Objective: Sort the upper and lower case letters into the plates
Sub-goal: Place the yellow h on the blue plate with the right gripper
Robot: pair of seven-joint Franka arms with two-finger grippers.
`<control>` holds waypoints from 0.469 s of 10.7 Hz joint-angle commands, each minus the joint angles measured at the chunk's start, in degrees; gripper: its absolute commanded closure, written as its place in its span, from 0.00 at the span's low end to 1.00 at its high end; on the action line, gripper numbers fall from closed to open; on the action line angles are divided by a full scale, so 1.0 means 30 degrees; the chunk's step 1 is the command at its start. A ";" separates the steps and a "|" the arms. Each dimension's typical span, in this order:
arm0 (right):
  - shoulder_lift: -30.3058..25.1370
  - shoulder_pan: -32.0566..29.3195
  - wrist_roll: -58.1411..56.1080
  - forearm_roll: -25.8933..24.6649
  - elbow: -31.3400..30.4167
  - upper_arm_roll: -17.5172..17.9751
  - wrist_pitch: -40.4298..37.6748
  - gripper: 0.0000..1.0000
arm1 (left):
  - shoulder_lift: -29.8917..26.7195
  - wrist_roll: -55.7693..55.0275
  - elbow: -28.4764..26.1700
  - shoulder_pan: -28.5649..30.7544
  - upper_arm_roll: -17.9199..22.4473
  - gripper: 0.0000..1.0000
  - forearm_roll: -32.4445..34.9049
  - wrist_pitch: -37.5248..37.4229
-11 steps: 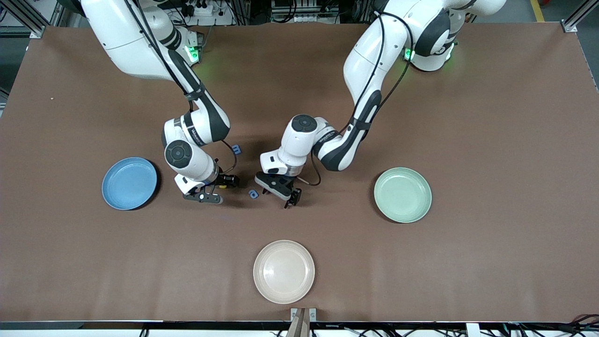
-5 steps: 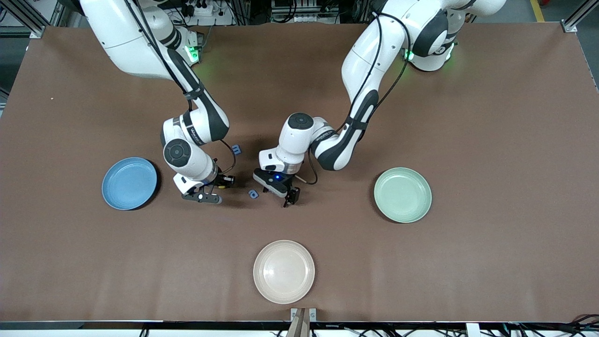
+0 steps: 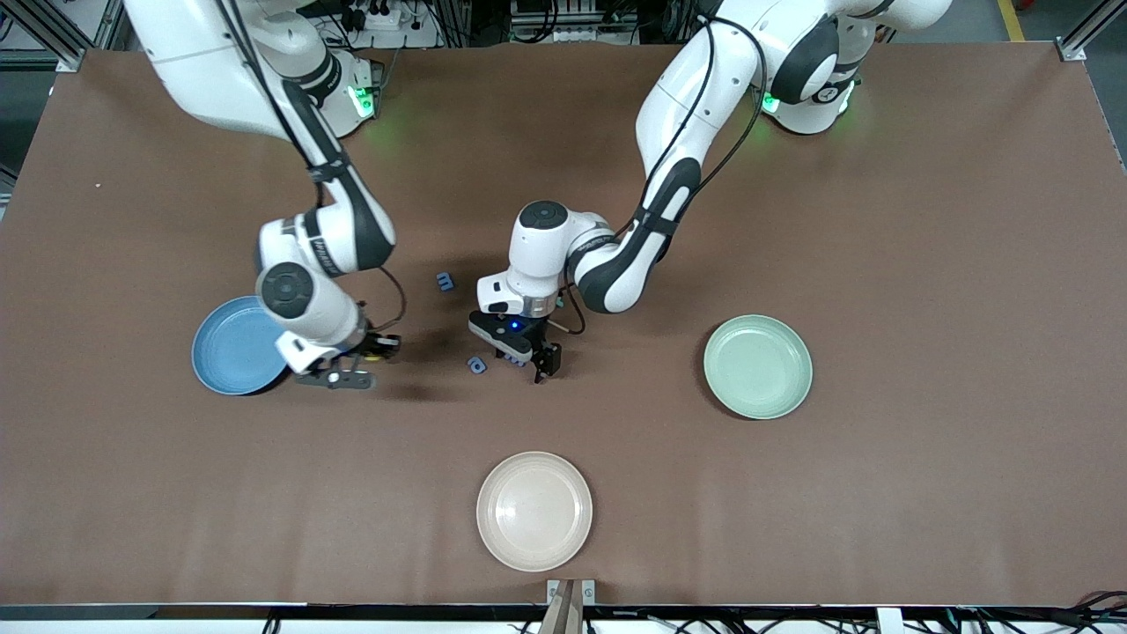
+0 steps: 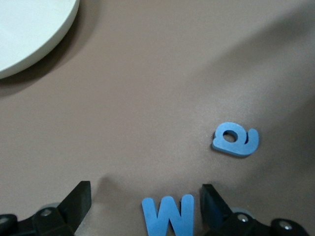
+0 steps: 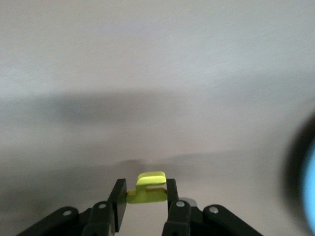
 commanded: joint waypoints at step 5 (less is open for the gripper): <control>-0.0607 -0.1001 -0.9490 -0.0297 0.0158 -0.4786 -0.1770 0.94 | -0.0297 -0.0470 -0.0343 0.0365 -0.1082 0.00 0.0280 -0.1976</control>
